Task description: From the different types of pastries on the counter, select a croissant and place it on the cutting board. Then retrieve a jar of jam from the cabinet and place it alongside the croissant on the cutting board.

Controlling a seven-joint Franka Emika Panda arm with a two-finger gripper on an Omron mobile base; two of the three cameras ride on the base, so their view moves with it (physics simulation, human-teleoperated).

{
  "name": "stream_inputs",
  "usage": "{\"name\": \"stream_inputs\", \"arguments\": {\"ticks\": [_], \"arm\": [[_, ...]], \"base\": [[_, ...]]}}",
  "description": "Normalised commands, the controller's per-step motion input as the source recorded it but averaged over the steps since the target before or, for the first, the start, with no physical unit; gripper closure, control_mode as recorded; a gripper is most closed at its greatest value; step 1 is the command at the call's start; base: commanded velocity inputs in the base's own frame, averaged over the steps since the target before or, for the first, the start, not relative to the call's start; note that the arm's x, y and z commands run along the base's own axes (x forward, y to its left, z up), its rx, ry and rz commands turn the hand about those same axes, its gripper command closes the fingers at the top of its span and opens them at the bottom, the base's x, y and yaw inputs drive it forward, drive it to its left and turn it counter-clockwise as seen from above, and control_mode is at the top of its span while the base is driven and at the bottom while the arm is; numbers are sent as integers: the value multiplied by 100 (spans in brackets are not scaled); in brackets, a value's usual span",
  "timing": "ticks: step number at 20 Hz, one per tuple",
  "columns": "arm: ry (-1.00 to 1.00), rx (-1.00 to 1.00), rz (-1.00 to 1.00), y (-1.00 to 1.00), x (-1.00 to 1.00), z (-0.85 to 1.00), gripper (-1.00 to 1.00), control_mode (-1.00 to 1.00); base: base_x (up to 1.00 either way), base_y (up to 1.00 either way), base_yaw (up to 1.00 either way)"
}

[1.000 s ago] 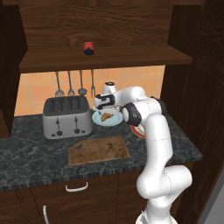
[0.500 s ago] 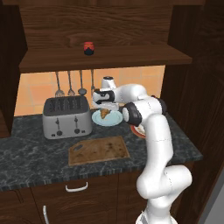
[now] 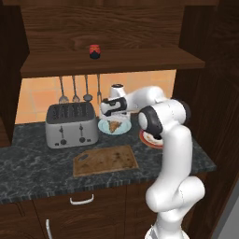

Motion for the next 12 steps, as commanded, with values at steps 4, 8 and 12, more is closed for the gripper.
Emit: {"name": "stream_inputs", "arguments": {"ticks": [4, 8, 12], "arm": [[-7, 0, -1, -2, -97, 0, 100, -100], [-8, 0, -2, -1, -93, 0, 100, -100], [-10, 0, -3, 0, -90, 0, 100, -100]], "base": [[0, 0, 0], [0, 0, 0], [0, 0, 0]]}}
